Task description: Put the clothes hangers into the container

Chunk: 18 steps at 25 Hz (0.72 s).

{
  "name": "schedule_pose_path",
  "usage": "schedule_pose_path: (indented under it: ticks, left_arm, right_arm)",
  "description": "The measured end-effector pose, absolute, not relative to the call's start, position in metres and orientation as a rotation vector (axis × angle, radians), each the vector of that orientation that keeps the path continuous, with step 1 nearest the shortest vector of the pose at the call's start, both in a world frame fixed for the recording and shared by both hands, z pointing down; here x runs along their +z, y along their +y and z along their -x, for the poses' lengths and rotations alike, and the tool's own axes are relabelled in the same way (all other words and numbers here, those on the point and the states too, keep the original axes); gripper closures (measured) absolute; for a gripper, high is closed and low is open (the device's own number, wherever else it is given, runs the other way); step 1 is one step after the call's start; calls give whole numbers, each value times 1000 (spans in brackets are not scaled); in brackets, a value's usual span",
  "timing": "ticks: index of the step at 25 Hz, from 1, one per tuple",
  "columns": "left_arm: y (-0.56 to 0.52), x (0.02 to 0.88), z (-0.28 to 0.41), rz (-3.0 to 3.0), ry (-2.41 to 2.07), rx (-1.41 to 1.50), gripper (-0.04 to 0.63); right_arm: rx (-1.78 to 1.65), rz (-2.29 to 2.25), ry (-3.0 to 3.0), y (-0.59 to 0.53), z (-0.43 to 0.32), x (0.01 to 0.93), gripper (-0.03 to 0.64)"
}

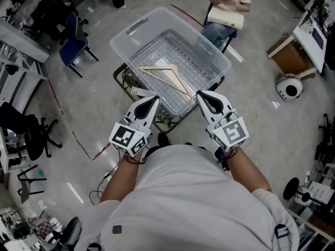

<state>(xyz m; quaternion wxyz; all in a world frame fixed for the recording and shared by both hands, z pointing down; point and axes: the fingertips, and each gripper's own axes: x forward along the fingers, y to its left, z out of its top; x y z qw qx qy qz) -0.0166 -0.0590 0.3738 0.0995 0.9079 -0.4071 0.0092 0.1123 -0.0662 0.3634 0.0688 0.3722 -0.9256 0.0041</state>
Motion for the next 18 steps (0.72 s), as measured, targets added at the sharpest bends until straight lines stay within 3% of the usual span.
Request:
schedule_pose_path:
  ticks: [18]
  left_arm:
    - [48, 387, -38, -2643, -1260, 115, 580]
  right_arm:
    - [109, -1018, -2844, 19, -164, 376, 598]
